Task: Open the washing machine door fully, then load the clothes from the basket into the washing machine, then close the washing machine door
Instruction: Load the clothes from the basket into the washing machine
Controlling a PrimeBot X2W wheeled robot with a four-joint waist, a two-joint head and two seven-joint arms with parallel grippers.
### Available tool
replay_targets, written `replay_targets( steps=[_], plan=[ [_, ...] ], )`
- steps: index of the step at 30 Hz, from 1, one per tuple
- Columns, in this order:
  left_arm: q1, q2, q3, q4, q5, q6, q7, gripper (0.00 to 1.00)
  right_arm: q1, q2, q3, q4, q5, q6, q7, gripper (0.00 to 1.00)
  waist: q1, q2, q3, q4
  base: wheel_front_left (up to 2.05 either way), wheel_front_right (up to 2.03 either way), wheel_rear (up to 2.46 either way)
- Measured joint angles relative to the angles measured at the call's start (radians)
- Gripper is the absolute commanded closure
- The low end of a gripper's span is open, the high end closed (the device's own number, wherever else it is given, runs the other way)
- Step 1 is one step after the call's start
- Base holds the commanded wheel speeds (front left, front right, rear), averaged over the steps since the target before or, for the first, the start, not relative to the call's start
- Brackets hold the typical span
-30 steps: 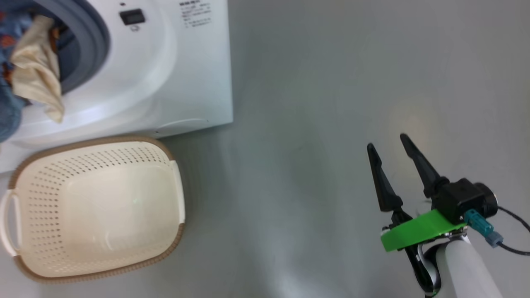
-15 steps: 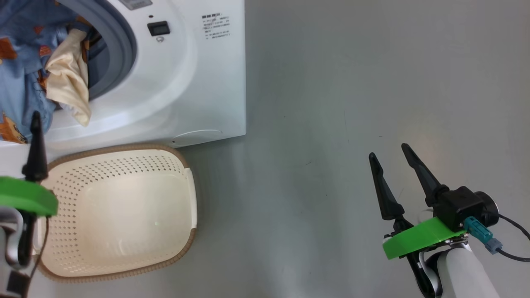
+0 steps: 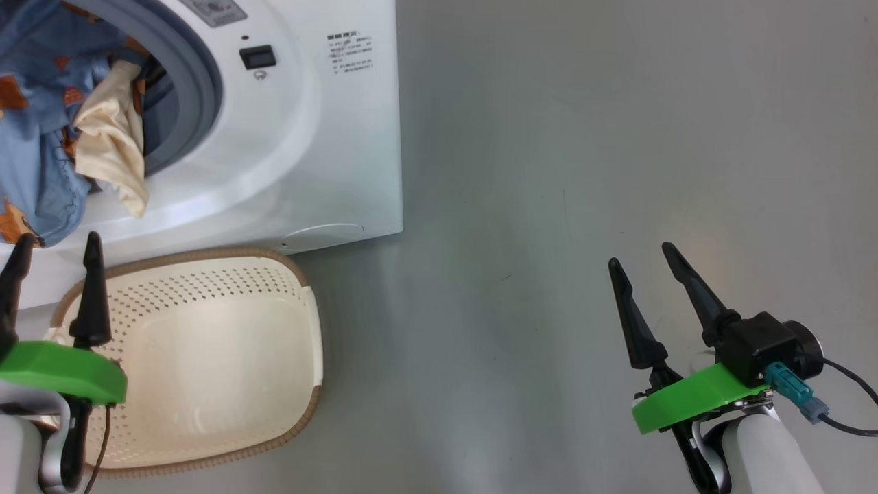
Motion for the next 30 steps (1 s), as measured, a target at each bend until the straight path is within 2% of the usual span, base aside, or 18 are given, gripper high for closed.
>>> replay_targets(
  steps=[13,30],
  plan=[
    [0.032,-0.011,-0.005,-0.05,-0.009,0.021,0.01,0.0,0.02,0.0,0.002,0.005,0.0,0.0,0.0,0.0,0.0001,0.0,-0.012,0.0,0.0,0.0,0.0],
    [0.011,0.014,-0.002,-0.068,-0.026,0.037,0.046,0.0,0.019,0.0,0.007,0.004,0.002,0.0,0.0,0.0,0.0,0.0,0.021,-0.013,0.0,0.0,0.0]
  ],
)
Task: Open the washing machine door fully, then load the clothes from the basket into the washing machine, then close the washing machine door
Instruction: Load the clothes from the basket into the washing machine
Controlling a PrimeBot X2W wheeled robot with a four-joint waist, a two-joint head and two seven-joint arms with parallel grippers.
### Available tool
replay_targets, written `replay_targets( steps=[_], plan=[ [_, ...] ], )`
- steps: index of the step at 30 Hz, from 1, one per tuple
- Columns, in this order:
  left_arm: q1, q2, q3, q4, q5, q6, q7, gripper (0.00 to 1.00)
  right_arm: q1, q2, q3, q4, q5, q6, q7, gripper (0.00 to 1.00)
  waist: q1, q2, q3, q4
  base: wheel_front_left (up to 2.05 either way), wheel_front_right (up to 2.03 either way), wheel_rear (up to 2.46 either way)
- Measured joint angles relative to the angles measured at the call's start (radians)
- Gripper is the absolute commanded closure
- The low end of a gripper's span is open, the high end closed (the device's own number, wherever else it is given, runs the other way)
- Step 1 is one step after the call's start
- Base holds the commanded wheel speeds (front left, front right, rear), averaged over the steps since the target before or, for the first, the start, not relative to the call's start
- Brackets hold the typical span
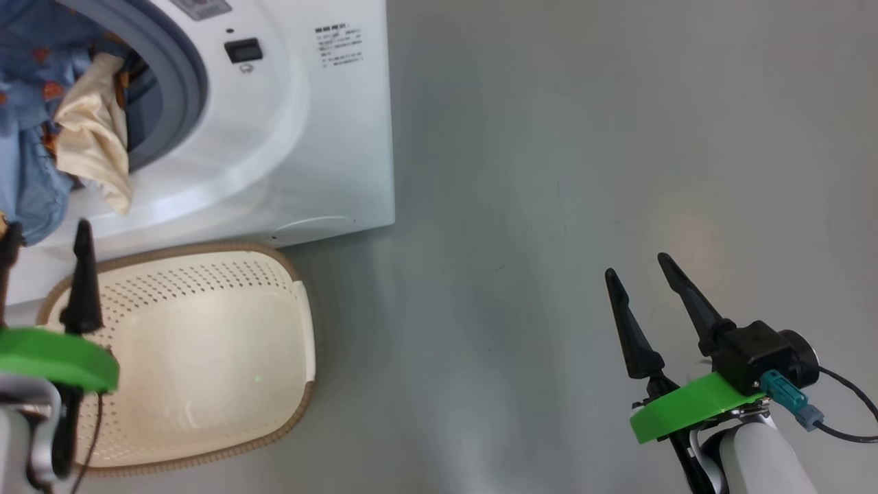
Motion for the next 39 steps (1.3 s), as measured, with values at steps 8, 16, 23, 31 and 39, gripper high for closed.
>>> replay_targets(
  steps=[8,16,23,31,39],
  plan=[
    [-0.142,0.018,0.009,0.042,-0.088,-0.018,0.18,0.0,-0.029,0.0,0.005,-0.002,0.012,0.0,0.0,0.0,0.0,0.0,0.044,-0.009,0.0,0.0,0.0],
    [-0.31,0.065,0.038,0.143,-0.176,-0.026,0.402,0.0,-0.048,0.0,0.028,0.001,0.041,0.0,0.0,0.0,0.0,0.0,0.086,-0.038,0.0,0.0,0.0],
    [-0.38,0.103,0.048,0.234,-0.194,-0.017,0.485,0.0,-0.069,0.0,0.034,0.0,0.053,0.0,0.0,0.0,0.0,0.0,0.111,-0.068,0.0,0.0,0.0],
    [-0.455,0.118,0.04,0.296,-0.194,-0.009,0.518,0.0,-0.083,0.0,0.037,-0.001,0.062,0.0,0.0,0.0,0.0,0.0,0.134,-0.089,0.0,0.0,0.0],
    [-0.522,0.131,0.012,0.366,-0.19,-0.008,0.547,0.0,-0.085,0.0,0.042,-0.002,0.079,0.0,0.0,0.0,0.0,0.0,0.154,-0.104,0.0,0.0,0.0]
  ],
)
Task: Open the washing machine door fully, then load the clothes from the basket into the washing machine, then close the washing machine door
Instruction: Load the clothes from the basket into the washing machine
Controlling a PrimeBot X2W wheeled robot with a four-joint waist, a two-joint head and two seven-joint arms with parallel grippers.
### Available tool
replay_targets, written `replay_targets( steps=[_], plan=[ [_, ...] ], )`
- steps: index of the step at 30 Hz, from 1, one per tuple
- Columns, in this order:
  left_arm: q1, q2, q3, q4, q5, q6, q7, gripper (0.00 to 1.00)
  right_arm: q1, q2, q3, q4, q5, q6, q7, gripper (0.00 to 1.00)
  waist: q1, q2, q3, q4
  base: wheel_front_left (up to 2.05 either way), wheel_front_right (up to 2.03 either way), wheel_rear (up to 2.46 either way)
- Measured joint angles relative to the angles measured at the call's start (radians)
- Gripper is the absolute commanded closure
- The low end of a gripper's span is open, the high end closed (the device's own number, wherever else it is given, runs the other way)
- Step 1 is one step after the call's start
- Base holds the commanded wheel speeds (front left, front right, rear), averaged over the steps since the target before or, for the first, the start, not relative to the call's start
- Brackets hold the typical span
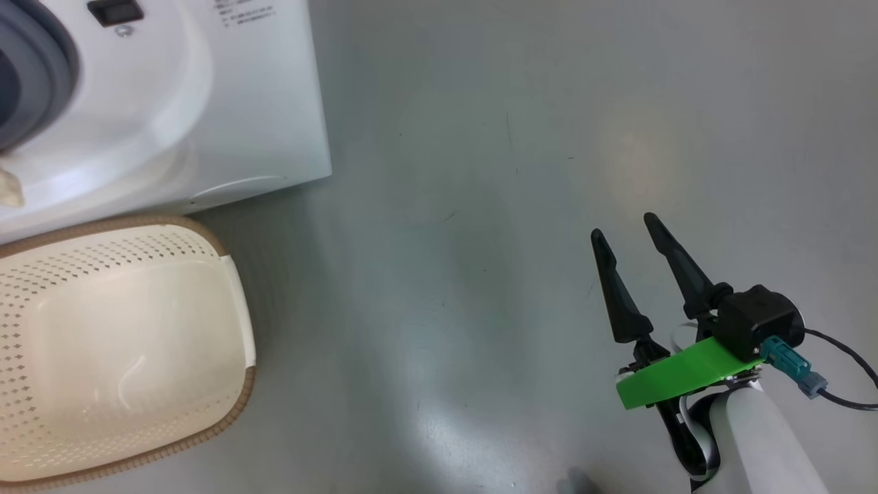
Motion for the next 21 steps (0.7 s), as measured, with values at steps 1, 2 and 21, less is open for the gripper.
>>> replay_targets(
  steps=[1,2,21],
  plan=[
    [-0.008,0.002,-0.006,0.011,0.003,0.001,0.006,0.0,-0.001,0.0,0.001,0.0,0.0,0.0,0.0,0.0,0.0,0.0,0.002,-0.001,0.0,0.0,0.0],
    [-0.015,0.003,-0.011,0.022,0.011,0.001,0.005,0.0,-0.004,0.0,0.001,0.0,0.0,0.0,0.0,0.0,0.0,0.0,0.005,-0.002,0.0,0.0,0.0],
    [-0.116,0.022,-0.049,0.193,0.042,-0.001,0.004,0.24,-0.02,0.0,0.016,-0.005,0.01,0.0,0.0,0.0,0.0,0.0,0.017,-0.019,0.0,0.0,0.0]
  ],
)
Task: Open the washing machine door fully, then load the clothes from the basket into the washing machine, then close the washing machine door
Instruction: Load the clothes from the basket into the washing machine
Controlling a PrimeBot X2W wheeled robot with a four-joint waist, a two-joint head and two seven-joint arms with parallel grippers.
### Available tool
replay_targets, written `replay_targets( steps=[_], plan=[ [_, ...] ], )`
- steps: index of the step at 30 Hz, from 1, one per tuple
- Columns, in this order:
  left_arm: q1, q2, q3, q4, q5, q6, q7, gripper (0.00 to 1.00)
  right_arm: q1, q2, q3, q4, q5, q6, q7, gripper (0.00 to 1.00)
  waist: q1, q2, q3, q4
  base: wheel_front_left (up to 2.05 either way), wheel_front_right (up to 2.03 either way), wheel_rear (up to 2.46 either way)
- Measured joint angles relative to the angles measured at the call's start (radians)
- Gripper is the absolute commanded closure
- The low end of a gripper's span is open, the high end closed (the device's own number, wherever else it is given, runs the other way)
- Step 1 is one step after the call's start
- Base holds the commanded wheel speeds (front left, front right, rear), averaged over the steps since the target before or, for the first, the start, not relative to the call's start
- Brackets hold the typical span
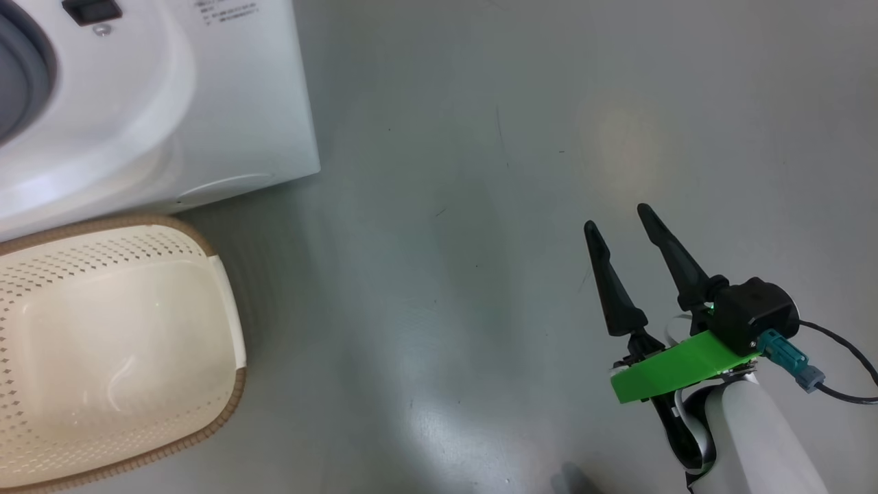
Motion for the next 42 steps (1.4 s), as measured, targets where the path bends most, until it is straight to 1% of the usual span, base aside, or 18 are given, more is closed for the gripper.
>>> replay_targets(
  steps=[1,4,5,9,15,19,25,29,32,42],
  plan=[
    [-0.002,0.0,0.0,0.008,0.0,-0.001,0.0,0.24,0.0,0.0,0.001,0.001,0.0,0.0,0.0,0.0,0.0,0.0,-0.001,0.0,0.0,0.0,0.0],
    [-0.014,0.0,0.001,0.033,-0.009,-0.009,0.0,0.7,0.0,0.0,0.003,0.001,0.0,0.0,0.0,0.0,0.0001,0.0,-0.004,0.0,0.0,0.0,0.0],
    [-0.016,0.0,0.001,0.04,-0.009,-0.009,0.0,1.0,0.0,0.0,0.003,0.001,0.0,0.0,0.0,0.0,0.0001,0.0,-0.005,0.0,0.0,0.0,0.0],
    [-0.021,0.001,-0.001,0.061,-0.01,-0.019,-0.001,1.0,0.0,0.0,0.005,0.002,0.0,0.0,0.0,0.0,0.0,0.0,-0.009,0.002,0.0,0.0,0.0],
    [-0.038,0.005,-0.013,0.079,-0.01,-0.039,-0.038,1.0,0.001,0.0,0.005,0.002,-0.001,0.0,0.0,0.0,0.0,0.0,-0.012,0.004,0.0,0.0,0.0],
    [-0.067,0.011,-0.012,0.078,-0.009,-0.044,-0.102,1.0,0.001,0.0,0.007,0.0,-0.002,0.0,0.0,0.0,0.0001,0.0,-0.006,0.005,0.0,0.0,0.0],
    [-0.15,0.019,0.02,0.059,-0.009,-0.043,-0.267,1.0,0.0,0.0,0.01,-0.007,-0.002,0.0,0.0,0.0,0.0,0.0,0.023,0.002,0.0,0.0,0.0],
    [-0.204,0.019,0.028,0.061,-0.009,-0.044,-0.347,1.0,-0.001,0.0,0.01,-0.009,-0.002,0.0,0.0,0.0,0.0001,0.0,0.05,-0.001,0.0,0.0,0.0],
    [-0.262,0.019,0.038,0.075,-0.009,-0.035,-0.407,1.0,-0.009,0.0,0.01,-0.011,-0.002,0.0,0.0,0.0,0.0001,0.0,0.071,-0.005,0.0,0.0,0.0],
    [-0.457,0.037,0.013,0.166,0.017,-0.04,-0.462,1.0,-0.039,0.0,0.017,-0.021,0.0,0.0,0.0,0.0,0.0,0.0,0.138,-0.028,0.0,0.0,0.0]
  ],
)
